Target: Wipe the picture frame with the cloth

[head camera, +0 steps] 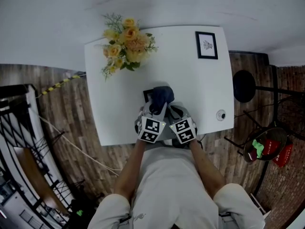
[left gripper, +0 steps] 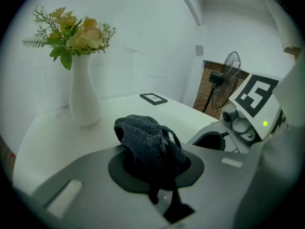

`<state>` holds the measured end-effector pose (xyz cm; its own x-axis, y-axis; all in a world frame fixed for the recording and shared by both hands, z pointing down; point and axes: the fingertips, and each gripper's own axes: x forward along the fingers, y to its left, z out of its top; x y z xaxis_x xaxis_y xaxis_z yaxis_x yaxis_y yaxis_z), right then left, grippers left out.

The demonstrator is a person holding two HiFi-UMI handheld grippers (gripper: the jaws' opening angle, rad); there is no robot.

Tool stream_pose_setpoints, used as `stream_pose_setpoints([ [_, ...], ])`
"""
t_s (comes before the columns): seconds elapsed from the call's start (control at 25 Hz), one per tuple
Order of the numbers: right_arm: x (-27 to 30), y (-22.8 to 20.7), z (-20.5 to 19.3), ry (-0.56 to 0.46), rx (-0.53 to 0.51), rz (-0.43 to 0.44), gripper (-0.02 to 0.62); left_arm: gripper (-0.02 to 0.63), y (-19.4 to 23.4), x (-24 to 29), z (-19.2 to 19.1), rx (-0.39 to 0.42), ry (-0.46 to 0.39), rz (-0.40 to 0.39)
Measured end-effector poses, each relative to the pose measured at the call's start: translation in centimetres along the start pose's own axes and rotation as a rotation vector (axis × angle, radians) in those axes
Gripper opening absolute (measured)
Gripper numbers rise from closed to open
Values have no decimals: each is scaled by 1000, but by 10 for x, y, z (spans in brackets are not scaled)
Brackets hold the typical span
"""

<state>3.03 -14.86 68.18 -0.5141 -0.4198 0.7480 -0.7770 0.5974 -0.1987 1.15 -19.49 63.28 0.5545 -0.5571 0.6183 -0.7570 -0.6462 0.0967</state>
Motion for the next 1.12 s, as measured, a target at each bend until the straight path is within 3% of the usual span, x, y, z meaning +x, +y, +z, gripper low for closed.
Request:
stream_pose_setpoints([
  [0.44, 2, 1, -2, -16, 12, 9, 77, 81, -1, 31, -21, -10, 122, -2],
  [0.68, 1, 1, -1, -25, 14, 2, 77, 81, 2, 32, -25, -4, 152, 21],
  [1.12, 1, 1, -2, -25, 23, -18, 75, 81, 27, 16, -37, -83, 169, 85],
])
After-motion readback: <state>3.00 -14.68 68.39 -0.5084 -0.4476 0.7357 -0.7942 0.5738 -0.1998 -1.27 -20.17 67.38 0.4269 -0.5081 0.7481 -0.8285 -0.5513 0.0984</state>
